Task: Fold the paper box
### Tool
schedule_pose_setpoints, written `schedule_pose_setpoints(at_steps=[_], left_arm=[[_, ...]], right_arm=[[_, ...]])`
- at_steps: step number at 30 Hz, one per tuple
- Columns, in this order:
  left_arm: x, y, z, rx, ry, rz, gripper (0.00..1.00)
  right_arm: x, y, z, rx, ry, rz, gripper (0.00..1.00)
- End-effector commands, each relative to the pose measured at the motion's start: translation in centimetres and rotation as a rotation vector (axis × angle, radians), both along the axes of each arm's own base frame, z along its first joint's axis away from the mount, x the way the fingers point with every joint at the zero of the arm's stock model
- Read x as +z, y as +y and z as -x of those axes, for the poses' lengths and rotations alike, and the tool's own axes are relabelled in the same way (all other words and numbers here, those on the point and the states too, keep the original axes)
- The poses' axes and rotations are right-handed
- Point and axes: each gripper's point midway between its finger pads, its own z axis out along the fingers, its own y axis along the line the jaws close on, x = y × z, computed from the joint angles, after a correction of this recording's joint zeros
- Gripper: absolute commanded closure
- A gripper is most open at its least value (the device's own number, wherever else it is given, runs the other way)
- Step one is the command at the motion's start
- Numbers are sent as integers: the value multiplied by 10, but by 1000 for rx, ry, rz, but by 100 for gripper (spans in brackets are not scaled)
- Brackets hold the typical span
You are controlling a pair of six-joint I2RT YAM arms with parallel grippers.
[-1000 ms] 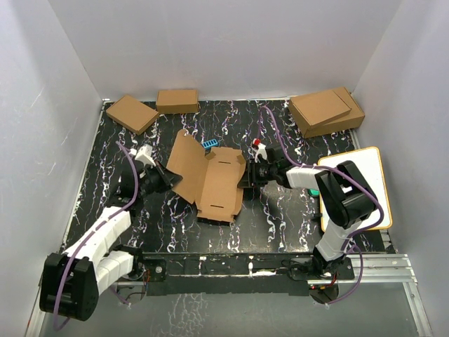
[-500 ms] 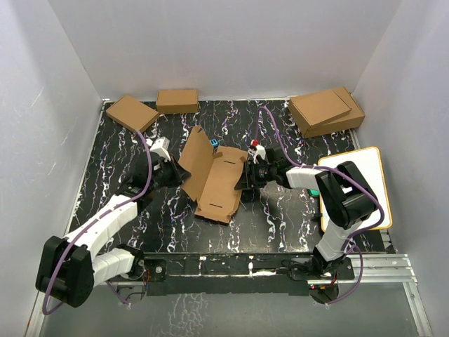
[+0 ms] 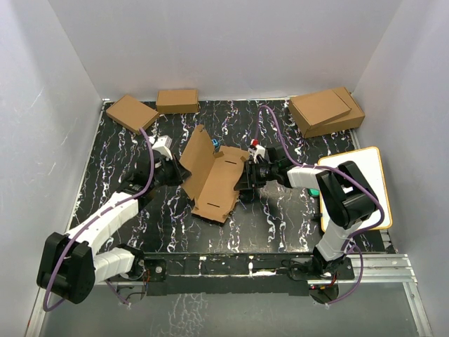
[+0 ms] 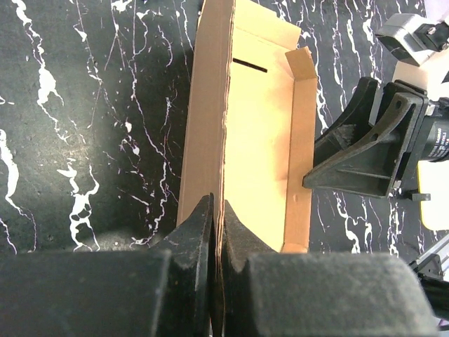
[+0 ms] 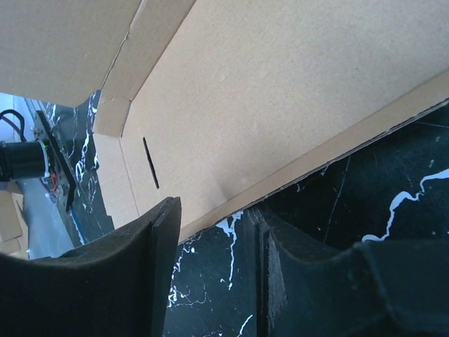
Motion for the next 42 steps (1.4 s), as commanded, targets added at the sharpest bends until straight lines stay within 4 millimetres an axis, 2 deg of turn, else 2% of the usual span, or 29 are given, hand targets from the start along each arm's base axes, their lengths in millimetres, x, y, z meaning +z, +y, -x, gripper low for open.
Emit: schedule_pose_setpoints(at_steps=[1, 5, 8, 12, 18, 25, 28, 33, 39, 42], left_arm=[[2, -9, 6, -57, 19, 0, 100], [2, -10, 6, -73, 11, -12, 100], [4, -11, 5, -91, -1, -21, 100], [4, -12, 5, -112, -11, -31, 100], [3, -13, 4, -136, -18, -48, 100], [3, -11, 3, -137, -33, -61, 100], [3, -11, 4, -136, -36, -63, 100], [2, -13, 4, -145, -37, -52, 100], [3, -15, 5, -157, -41, -43, 100], [3, -17, 5, -167, -40, -33, 100]], right_arm=[[36, 14, -4, 95, -127, -103, 54], [26, 5, -7, 146, -156, -91, 52], [14, -8, 0, 232, -129, -138, 51], [14, -27, 7, 287, -109, -225, 50], [11, -40, 10, 329, -137, -232, 41], [20, -59, 4, 322, -161, -272, 32], [15, -66, 1, 309, -166, -247, 30], [8, -68, -1, 307, -164, -221, 31], [10, -66, -2, 304, -154, -244, 41], [11, -64, -2, 299, -142, -259, 42]])
